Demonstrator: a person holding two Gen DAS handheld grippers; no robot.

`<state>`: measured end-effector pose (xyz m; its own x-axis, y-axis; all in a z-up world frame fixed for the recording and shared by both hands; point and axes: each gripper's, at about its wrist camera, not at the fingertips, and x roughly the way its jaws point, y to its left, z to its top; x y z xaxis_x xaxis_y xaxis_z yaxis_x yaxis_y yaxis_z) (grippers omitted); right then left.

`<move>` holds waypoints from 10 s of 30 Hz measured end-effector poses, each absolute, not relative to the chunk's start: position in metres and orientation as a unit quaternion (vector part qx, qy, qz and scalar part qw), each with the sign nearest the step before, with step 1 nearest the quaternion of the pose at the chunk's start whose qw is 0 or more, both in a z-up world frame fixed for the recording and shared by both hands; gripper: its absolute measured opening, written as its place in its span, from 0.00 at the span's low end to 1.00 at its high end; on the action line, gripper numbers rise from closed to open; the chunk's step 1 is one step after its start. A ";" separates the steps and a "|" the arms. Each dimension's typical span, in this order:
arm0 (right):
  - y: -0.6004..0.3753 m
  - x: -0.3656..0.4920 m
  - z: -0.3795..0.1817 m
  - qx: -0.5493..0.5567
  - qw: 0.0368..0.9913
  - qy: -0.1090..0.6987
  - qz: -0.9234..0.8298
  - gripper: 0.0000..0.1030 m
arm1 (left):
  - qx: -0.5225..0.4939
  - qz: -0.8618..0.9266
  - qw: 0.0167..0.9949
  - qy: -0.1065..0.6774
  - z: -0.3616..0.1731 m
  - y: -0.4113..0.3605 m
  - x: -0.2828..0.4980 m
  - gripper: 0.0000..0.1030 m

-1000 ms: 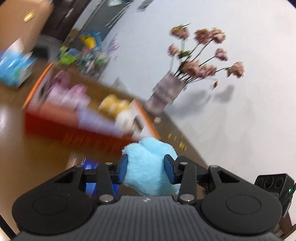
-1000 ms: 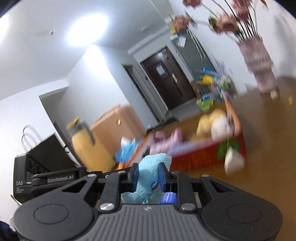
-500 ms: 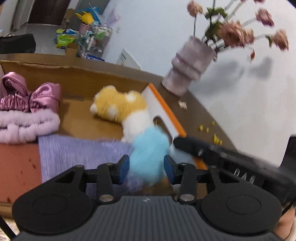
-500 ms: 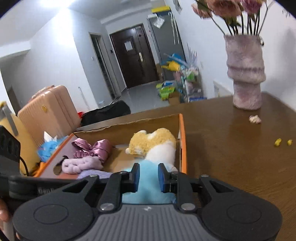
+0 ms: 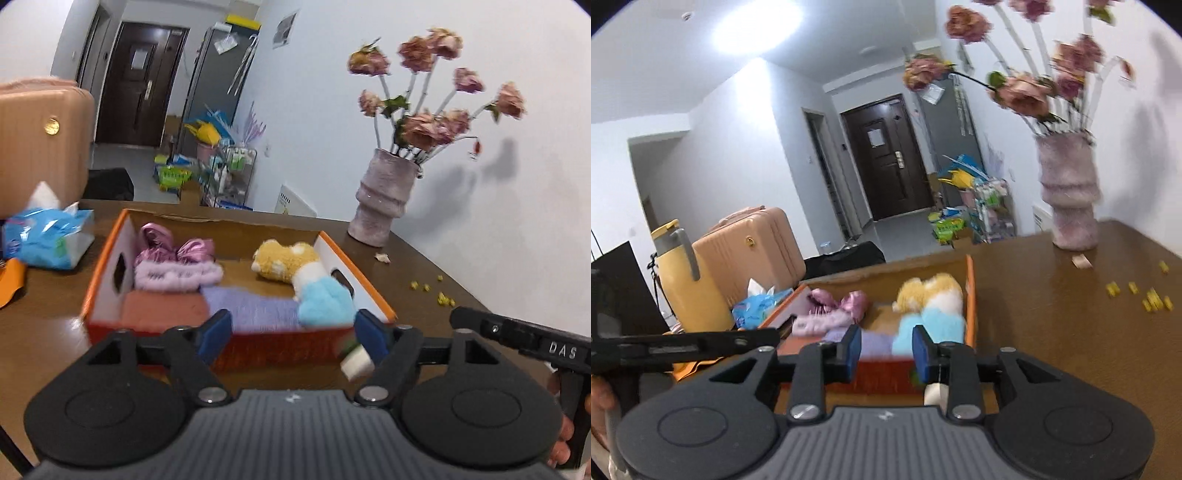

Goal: Organize soft objects
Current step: 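Carry the blue plush into the box and open both tools, then withdraw both tools from the box toward the clear plastic bag, then close both tools on the clear plastic bag and lift it toward the box, then lower the plastic bag into the box and open both tools, then withdraw both tools from the box toward the blue milk carton, then close both tools on the blue-and-white milk carton from its sides, then carry the milk carton into the box and open both tools, then withdraw both tools from the box toward the snack packet, then close the left tool on the snack packet while the right tool grasps the white triangle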

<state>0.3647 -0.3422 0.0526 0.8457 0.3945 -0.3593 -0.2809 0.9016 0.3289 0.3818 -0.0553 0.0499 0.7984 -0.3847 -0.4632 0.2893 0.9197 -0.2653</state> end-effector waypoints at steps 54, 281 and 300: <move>-0.356 0.300 -0.055 0.215 0.903 0.297 0.223 0.08 | -0.147 -0.267 0.880 0.365 -0.041 -0.118 0.306 0.11; -0.319 0.186 0.097 0.047 0.979 0.113 0.163 0.80 | 0.035 -0.102 0.982 0.156 0.089 -0.007 0.166 0.86; -0.316 0.169 0.028 0.051 0.969 0.203 0.133 0.79 | -0.009 -0.108 0.958 0.264 0.025 -0.007 0.180 0.81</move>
<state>0.1688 -0.3162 0.0280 0.8825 0.2774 -0.3798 -0.2361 0.9597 0.1522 0.1800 -0.0069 0.0247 0.8370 -0.2110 -0.5049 0.2018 0.9767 -0.0735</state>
